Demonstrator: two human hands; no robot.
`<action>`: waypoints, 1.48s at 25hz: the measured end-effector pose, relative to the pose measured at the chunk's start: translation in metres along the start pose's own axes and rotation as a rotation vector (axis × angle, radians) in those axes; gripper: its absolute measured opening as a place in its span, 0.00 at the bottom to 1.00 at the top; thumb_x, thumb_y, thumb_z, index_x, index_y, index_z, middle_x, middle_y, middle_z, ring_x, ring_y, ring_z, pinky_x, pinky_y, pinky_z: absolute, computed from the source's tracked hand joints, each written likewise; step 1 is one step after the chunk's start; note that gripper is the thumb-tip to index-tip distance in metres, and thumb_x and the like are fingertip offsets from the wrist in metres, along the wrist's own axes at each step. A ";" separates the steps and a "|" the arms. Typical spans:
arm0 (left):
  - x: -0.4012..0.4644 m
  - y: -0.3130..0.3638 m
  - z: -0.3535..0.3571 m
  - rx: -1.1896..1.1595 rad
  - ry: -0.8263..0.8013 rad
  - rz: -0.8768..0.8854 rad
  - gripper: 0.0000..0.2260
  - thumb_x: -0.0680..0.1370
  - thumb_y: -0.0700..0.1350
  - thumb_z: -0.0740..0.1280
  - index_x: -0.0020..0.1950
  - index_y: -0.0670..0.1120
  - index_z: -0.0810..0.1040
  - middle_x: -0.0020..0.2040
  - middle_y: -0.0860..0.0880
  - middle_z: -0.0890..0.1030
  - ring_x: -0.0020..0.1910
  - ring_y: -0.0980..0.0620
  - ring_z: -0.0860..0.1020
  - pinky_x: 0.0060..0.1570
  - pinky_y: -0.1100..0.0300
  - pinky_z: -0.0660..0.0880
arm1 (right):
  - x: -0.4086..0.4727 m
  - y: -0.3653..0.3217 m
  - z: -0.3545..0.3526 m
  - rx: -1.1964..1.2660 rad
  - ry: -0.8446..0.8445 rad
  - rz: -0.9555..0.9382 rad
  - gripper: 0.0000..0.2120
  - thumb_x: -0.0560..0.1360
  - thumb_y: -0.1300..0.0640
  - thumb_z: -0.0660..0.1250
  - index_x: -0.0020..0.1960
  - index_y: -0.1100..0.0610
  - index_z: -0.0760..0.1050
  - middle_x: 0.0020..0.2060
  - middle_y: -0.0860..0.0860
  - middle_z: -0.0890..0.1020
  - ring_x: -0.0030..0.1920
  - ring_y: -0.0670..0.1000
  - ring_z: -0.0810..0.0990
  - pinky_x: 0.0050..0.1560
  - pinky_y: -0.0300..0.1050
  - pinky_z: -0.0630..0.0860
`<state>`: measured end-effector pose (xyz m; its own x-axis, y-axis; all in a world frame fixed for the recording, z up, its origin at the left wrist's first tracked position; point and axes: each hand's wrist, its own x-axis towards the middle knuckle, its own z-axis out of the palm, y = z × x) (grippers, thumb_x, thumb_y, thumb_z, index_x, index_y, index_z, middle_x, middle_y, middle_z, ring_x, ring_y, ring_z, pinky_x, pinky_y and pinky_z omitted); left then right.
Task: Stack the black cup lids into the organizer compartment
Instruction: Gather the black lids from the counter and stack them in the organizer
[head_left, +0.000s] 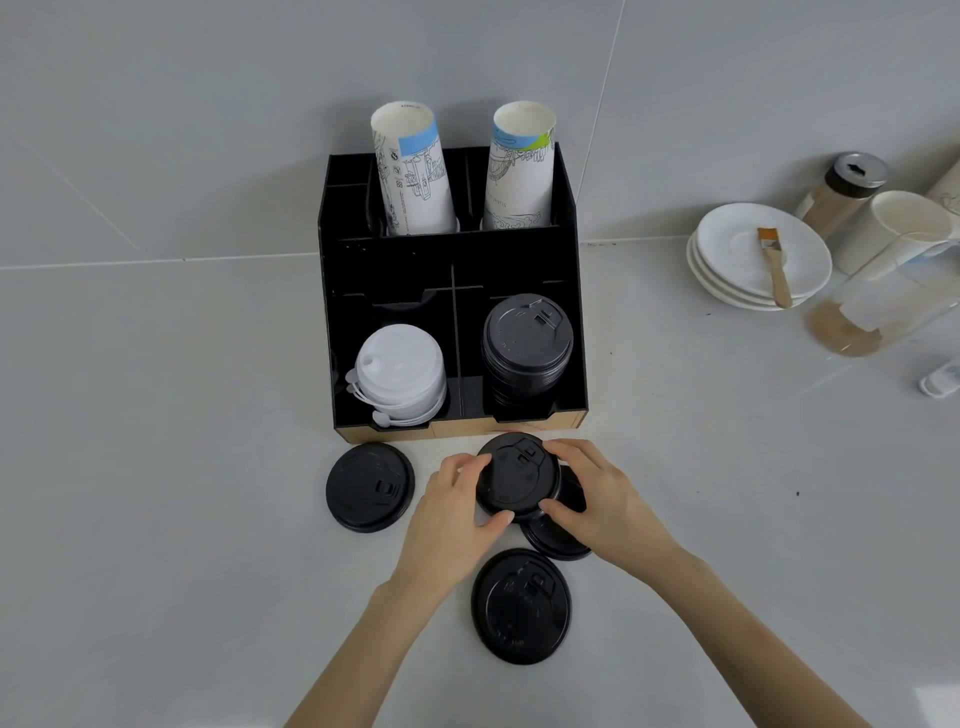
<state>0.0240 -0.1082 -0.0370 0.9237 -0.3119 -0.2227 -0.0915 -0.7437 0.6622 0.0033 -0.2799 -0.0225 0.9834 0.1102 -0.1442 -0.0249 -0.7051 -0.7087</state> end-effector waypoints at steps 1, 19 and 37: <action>-0.002 0.001 -0.002 -0.006 0.014 0.012 0.27 0.72 0.49 0.67 0.68 0.48 0.61 0.67 0.48 0.65 0.64 0.50 0.66 0.61 0.59 0.66 | -0.002 -0.002 -0.002 0.003 0.014 -0.011 0.24 0.70 0.60 0.68 0.64 0.57 0.65 0.62 0.52 0.71 0.59 0.51 0.74 0.60 0.39 0.70; 0.034 0.054 -0.072 -0.003 0.222 0.285 0.25 0.71 0.46 0.69 0.65 0.46 0.65 0.65 0.48 0.68 0.62 0.51 0.66 0.58 0.66 0.60 | 0.030 -0.038 -0.066 0.018 0.236 -0.094 0.25 0.71 0.59 0.68 0.65 0.55 0.65 0.63 0.51 0.71 0.59 0.46 0.70 0.49 0.12 0.55; 0.091 0.048 -0.059 0.034 0.177 0.185 0.25 0.72 0.43 0.68 0.66 0.44 0.64 0.67 0.46 0.67 0.65 0.47 0.66 0.58 0.66 0.59 | 0.077 -0.023 -0.060 -0.015 0.208 -0.012 0.25 0.72 0.60 0.65 0.67 0.58 0.62 0.65 0.55 0.69 0.62 0.55 0.72 0.61 0.42 0.67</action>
<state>0.1258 -0.1380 0.0166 0.9405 -0.3384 0.0306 -0.2746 -0.7041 0.6549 0.0902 -0.2974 0.0245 0.9996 -0.0268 0.0109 -0.0116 -0.7150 -0.6990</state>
